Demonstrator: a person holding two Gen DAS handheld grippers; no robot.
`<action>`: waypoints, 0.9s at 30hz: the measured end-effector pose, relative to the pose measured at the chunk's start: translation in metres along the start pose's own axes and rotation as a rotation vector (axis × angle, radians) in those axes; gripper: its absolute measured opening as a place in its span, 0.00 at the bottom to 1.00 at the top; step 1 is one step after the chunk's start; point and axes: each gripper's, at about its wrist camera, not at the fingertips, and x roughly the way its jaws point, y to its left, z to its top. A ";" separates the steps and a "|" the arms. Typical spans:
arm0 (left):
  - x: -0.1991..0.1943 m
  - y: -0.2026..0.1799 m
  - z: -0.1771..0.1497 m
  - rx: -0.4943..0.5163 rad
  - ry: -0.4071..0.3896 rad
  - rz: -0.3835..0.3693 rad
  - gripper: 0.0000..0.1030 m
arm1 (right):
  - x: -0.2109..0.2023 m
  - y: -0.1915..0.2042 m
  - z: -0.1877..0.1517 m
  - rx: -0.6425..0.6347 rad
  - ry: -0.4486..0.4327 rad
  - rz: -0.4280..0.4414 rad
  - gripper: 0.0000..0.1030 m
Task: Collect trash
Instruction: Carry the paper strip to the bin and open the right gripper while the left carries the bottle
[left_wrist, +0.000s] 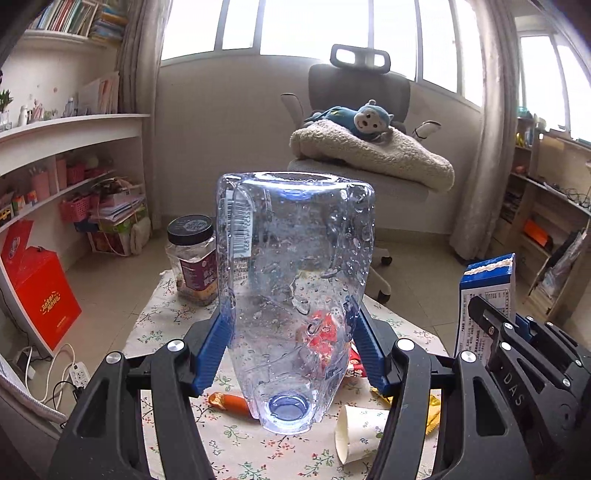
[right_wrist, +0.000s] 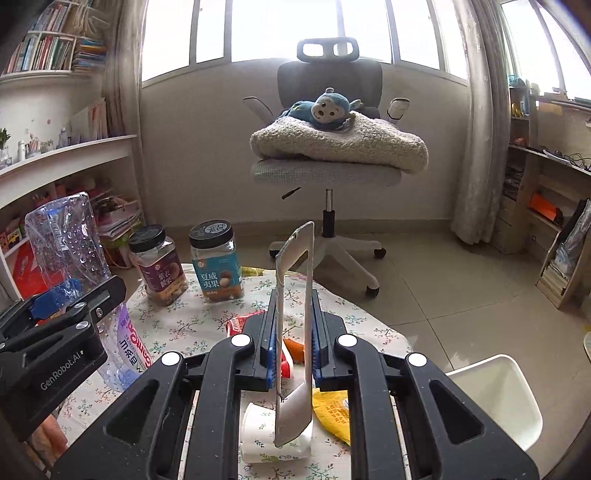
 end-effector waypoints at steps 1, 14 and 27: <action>0.000 -0.005 -0.001 0.006 0.001 -0.007 0.60 | -0.001 -0.005 0.000 0.005 -0.001 -0.006 0.13; 0.000 -0.069 -0.008 0.068 0.022 -0.106 0.60 | -0.012 -0.074 -0.003 0.056 0.011 -0.117 0.13; 0.009 -0.150 -0.021 0.139 0.063 -0.224 0.60 | -0.015 -0.192 -0.009 0.241 0.083 -0.289 0.15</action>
